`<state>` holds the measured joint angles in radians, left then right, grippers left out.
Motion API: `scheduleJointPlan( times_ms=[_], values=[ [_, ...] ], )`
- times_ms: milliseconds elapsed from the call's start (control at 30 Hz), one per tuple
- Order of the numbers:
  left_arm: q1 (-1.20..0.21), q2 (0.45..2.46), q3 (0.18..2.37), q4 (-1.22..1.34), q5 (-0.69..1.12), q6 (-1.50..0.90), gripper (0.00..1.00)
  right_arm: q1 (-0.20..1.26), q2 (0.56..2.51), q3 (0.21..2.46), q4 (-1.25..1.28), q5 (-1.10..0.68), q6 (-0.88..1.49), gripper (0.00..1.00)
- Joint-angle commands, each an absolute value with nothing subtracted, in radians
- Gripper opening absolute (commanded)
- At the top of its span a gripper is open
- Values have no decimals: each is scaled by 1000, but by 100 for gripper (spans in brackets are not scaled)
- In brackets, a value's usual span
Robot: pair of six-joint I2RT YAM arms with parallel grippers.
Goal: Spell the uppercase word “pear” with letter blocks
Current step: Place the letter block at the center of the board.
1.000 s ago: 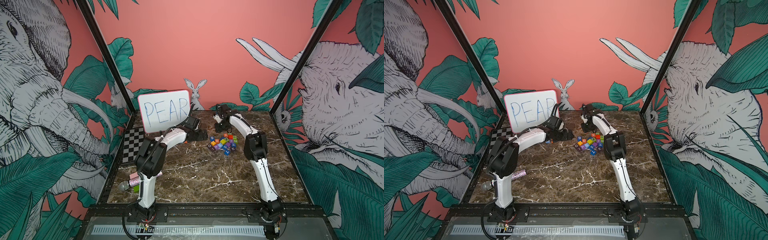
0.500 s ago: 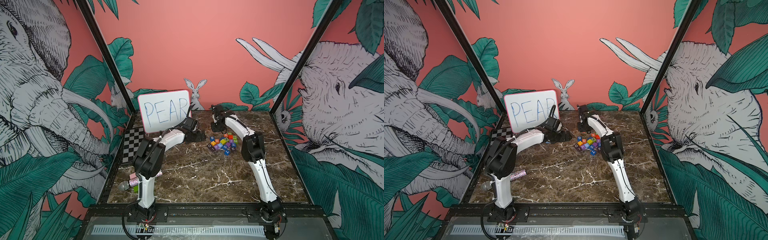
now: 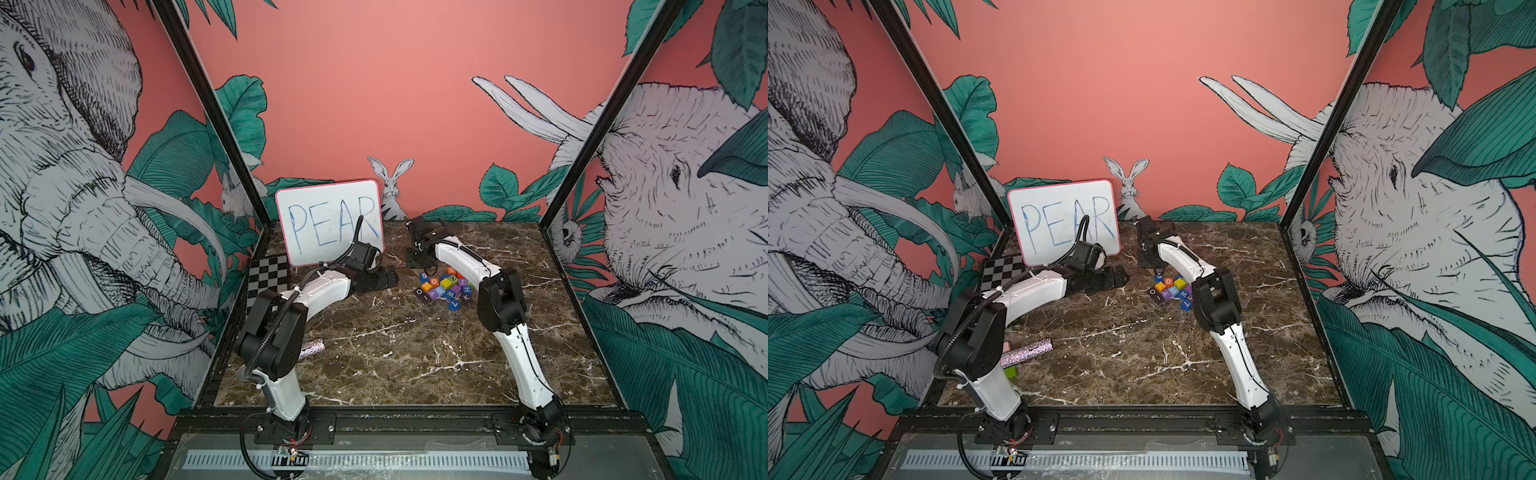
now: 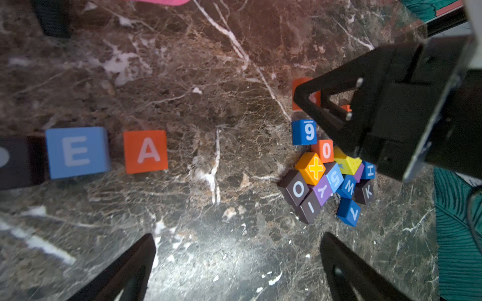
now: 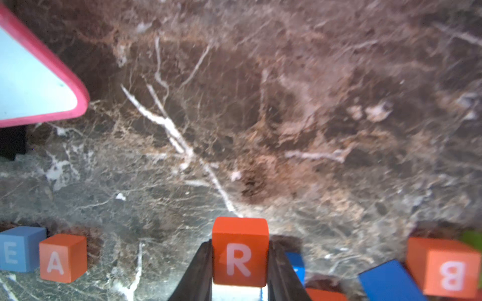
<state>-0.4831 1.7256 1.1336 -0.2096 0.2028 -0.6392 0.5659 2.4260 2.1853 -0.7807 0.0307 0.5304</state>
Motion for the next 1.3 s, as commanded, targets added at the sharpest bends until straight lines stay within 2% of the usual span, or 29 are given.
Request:
scheduleJointPlan(
  times_ms=[0, 233, 533, 1267],
  values=[
    [-466, 1642, 1066, -175, 208, -668, 99, 605, 2343, 2124, -711, 66, 633, 32],
    [-421, 1544, 954, -158, 223, -678, 99, 673, 2321, 2054, -631, 86, 704, 29],
    [-374, 1472, 897, -157, 248, -686, 99, 740, 2379, 2150, -655, 132, 706, 29],
    [-286, 1427, 840, -126, 290, -691, 99, 761, 2471, 2225, -701, 102, 727, 28]
  ],
)
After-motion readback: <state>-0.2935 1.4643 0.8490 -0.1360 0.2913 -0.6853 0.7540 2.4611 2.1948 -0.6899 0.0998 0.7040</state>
